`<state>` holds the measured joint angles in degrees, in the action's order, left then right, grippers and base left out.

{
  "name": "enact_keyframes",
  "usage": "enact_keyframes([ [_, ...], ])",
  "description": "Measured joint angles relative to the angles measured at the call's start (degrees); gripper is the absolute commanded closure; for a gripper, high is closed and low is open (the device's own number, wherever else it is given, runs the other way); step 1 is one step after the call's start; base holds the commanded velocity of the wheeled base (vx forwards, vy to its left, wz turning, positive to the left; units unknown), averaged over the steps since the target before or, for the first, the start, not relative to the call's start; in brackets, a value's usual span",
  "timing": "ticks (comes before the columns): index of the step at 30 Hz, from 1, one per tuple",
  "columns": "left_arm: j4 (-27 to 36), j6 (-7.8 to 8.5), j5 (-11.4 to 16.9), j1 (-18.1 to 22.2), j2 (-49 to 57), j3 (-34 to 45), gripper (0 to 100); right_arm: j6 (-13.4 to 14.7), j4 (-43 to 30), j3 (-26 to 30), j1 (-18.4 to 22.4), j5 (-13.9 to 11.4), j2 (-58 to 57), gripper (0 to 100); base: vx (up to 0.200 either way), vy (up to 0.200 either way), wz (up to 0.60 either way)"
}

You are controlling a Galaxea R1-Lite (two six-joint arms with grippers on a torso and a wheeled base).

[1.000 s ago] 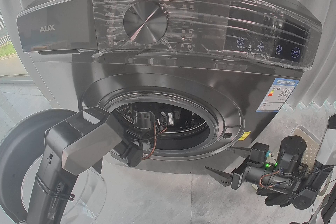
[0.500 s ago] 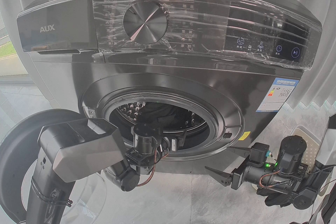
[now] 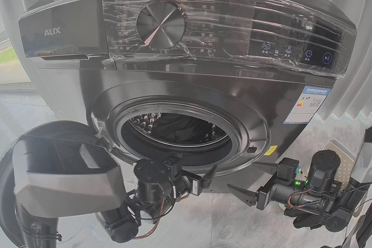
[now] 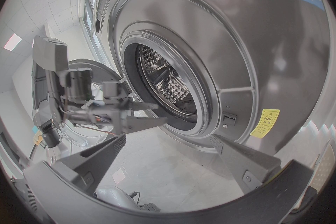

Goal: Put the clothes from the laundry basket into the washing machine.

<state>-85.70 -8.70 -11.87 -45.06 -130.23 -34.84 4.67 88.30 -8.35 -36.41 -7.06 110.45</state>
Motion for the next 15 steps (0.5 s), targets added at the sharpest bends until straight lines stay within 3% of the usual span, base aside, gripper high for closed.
enact_keyframes([
  [4, -1.5, -1.58, -1.9, -2.7, 6.4, 5.2, 0, -0.1, 0.0, 0.2, 0.0, 0.0, -0.2, 0, 0.0, 0.0, 0.0],
  [11, -2.5, -3.41, -12.1, -5.3, 16.1, 9.9, 0, -0.1, 0.1, 0.5, -0.1, 0.0, -0.4, 0, 0.0, 0.0, 0.0],
  [15, -3.0, -4.64, -14.6, -5.9, 19.5, 11.8, 0, -0.1, 0.1, 0.6, -0.1, 0.0, -0.7, 0, 0.0, 0.0, 0.0],
])
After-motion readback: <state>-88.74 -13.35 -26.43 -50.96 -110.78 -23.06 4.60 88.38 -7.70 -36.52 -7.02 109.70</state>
